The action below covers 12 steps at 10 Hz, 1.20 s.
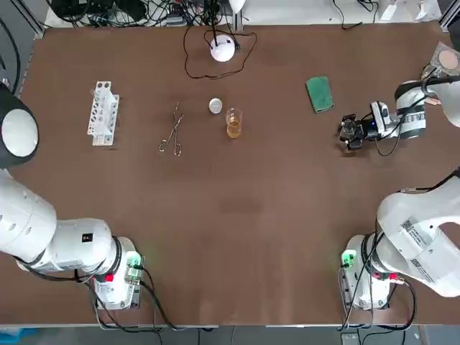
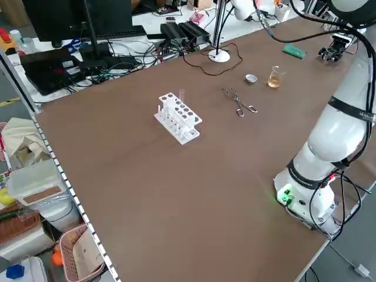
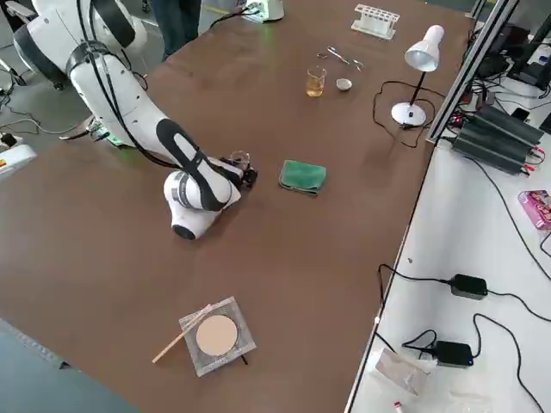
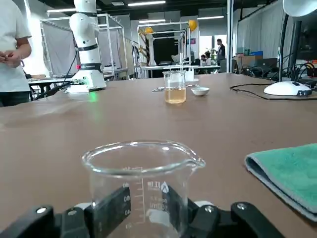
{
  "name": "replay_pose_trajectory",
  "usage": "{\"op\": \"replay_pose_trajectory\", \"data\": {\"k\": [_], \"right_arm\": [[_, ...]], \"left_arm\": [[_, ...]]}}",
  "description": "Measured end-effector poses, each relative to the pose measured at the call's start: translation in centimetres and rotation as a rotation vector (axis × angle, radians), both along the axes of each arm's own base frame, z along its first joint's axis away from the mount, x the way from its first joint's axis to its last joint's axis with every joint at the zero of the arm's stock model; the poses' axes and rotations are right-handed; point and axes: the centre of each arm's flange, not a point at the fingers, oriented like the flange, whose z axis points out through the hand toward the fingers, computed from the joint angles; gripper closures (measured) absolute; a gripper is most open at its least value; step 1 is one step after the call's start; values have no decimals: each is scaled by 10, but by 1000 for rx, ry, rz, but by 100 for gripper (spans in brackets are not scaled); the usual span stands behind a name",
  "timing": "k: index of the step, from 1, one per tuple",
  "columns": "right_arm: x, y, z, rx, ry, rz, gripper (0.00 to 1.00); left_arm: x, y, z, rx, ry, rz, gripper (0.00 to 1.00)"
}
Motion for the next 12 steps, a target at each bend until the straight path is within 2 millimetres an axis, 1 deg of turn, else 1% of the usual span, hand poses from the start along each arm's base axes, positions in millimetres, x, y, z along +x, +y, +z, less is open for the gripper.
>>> {"op": "replay_pose_trajectory", "data": {"k": [4,10,12], "right_arm": [[-1,-5,-1,-3,1,-1,62],[-2,-3,-3,11,5,12,62],[-2,-3,-3,14,5,13,59]], "left_arm": [[4,-3,-2,-2,-14,-5,0],[4,-5,-1,-2,-21,-18,0],[5,-5,-2,-2,-20,-18,0]]}}
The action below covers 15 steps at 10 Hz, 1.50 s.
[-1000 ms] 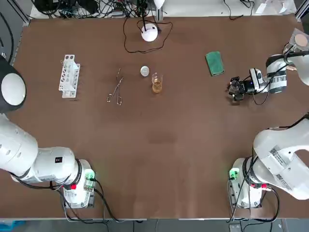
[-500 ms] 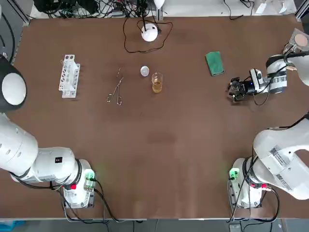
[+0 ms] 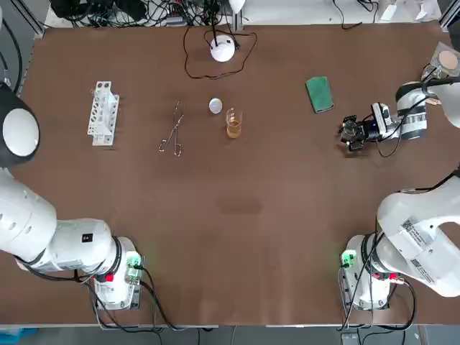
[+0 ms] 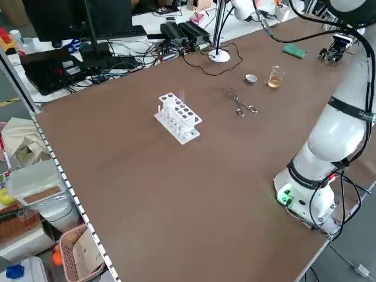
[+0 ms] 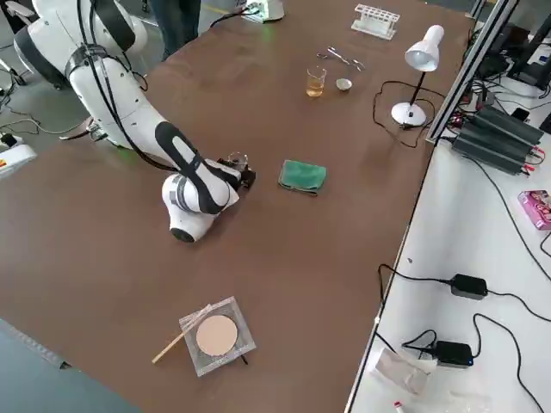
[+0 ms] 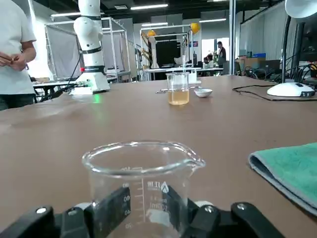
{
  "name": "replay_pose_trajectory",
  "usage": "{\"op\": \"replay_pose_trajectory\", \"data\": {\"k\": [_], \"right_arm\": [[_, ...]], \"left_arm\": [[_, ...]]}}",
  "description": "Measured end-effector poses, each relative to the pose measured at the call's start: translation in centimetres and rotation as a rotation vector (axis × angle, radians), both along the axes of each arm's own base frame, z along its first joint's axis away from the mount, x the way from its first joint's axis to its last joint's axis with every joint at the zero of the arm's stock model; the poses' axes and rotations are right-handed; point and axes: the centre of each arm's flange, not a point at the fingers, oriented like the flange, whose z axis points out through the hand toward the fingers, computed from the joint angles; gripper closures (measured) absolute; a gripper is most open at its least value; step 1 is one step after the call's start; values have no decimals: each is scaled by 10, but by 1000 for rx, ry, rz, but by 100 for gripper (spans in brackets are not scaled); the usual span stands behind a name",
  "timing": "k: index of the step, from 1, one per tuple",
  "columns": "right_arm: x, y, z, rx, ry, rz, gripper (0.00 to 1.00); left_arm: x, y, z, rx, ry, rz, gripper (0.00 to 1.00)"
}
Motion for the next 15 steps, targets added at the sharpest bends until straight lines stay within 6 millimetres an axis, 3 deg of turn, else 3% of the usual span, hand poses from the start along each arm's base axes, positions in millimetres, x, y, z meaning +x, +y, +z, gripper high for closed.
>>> {"op": "replay_pose_trajectory", "data": {"k": [4,9,10,12,13,14,15], "right_arm": [[0,1,0,5,1,2,49],[0,0,0,5,1,2,44],[0,0,0,5,1,2,31],[0,0,0,4,1,1,19],[-1,-1,0,3,2,0,7],[-1,-2,-1,3,3,-1,0],[-2,-2,-1,5,4,-1,0]], "left_arm": [[0,4,0,3,0,7,0],[0,14,3,3,-6,22,0],[0,20,5,3,-9,30,0],[0,23,5,4,-10,33,0],[0,23,5,4,-10,33,0],[0,23,5,4,-10,33,0],[0,23,5,4,-10,33,0]]}}
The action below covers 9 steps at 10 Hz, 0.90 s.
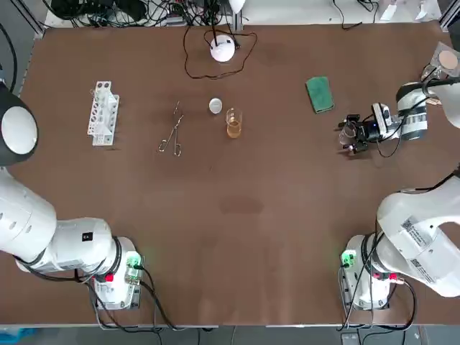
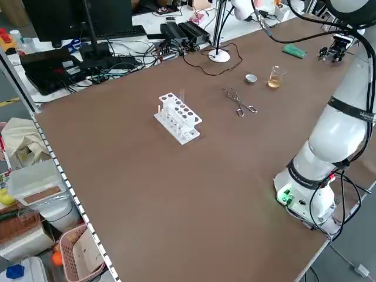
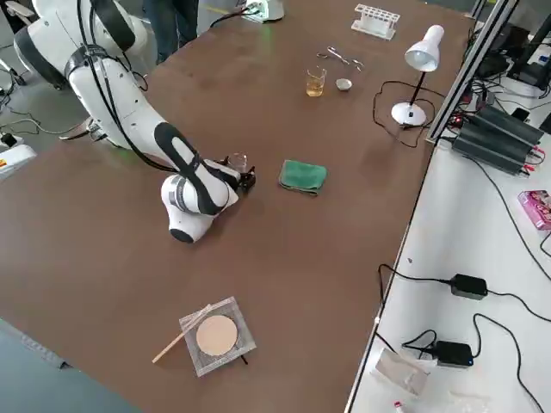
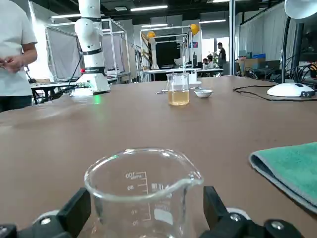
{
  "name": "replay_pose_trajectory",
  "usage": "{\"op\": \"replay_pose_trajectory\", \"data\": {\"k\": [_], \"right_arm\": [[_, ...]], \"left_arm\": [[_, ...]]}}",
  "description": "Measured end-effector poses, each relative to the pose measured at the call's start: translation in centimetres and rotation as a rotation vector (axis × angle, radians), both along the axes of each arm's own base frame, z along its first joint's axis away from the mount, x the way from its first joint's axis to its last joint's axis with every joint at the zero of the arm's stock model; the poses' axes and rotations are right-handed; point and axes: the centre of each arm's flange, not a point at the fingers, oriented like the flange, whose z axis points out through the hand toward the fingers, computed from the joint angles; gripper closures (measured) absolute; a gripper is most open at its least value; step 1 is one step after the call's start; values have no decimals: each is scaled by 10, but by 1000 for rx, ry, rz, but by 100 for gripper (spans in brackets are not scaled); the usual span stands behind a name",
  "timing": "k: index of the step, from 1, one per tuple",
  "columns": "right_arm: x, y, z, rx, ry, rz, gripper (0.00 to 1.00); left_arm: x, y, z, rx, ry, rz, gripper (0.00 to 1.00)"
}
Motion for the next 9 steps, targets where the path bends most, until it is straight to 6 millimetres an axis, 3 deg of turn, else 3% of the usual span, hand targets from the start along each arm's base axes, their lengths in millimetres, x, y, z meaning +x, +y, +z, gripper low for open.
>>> {"op": "replay_pose_trajectory", "data": {"k": [9], "right_arm": [[0,2,10,76,6,27,0]], "left_arm": [[-1,-8,4,-1,-8,-9,0]]}}
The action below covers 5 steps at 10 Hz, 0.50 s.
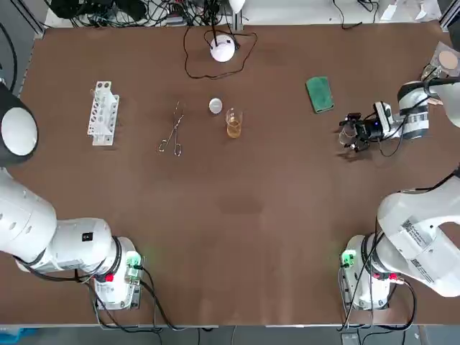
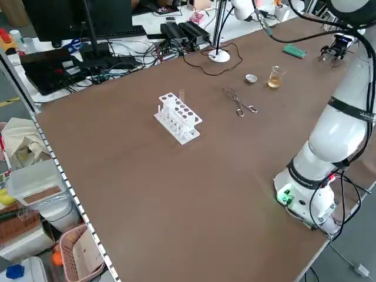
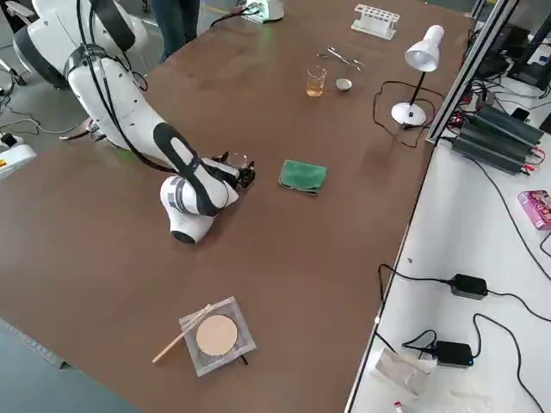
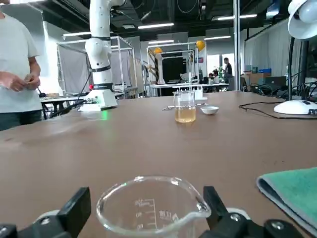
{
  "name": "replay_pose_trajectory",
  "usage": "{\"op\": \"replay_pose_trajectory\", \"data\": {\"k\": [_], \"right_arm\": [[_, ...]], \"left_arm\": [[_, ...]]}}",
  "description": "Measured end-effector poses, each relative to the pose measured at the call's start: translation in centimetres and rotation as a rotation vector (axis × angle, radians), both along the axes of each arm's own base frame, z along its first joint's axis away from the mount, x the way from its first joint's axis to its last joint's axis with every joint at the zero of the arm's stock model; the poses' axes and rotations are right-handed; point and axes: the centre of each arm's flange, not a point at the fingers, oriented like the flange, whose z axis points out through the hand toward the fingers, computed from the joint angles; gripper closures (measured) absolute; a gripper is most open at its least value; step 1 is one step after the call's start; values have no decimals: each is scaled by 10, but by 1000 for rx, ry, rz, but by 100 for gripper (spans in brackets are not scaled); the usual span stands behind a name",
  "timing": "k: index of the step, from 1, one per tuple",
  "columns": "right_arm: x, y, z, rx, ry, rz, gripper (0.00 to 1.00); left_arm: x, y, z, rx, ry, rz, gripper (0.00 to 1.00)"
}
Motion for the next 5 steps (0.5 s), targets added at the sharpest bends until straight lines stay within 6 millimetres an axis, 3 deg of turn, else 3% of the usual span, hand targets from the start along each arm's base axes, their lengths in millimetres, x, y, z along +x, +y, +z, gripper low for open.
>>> {"op": "replay_pose_trajectory", "data": {"k": [5], "right_arm": [[4,-2,10,34,24,14,0]], "left_arm": [[-1,-2,1,0,-2,-2,0]]}}
